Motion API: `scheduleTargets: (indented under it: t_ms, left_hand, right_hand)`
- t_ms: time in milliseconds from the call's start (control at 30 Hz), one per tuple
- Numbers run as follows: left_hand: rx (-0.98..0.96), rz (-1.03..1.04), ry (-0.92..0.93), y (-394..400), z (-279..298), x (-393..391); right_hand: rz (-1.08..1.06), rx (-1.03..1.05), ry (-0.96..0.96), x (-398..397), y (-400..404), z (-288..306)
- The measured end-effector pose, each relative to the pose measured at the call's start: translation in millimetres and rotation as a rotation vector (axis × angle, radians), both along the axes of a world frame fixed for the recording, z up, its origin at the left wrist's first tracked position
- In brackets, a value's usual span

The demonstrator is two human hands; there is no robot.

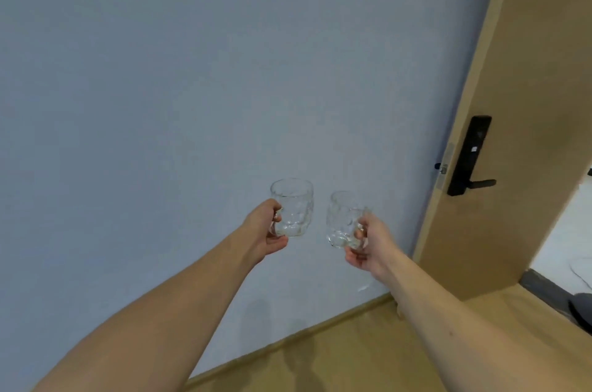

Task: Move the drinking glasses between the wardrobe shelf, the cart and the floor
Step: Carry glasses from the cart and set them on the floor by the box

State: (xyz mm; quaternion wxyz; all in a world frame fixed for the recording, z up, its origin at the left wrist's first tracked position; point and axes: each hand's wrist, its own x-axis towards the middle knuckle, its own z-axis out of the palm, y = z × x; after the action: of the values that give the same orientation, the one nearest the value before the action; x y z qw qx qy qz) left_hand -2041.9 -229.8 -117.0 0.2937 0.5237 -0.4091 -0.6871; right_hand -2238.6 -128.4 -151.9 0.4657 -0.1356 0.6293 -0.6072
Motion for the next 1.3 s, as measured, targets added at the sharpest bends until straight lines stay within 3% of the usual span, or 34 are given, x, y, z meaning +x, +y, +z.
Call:
scheduleTargets:
  t_ms: [267,533,967,1300]
  left_hand:
    - [0.035,0.356,0.018,-14,-20,258]
    - [0.096,0.733,0.061,11,-35,470]
    - [0.166,1.249,-0.037,78,-58,715]
    - [0.225,1.478,-0.011,94,-54,863]
  right_hand:
    - [0.387,0.047,0.006,244,-89,-29]
    - [0.758,0.109,0.022,458,-130,-42]
    - [1.262,0.219,0.060,757,-164,-57]
    - [1.519,0.186,0.091,947,-178,-45]
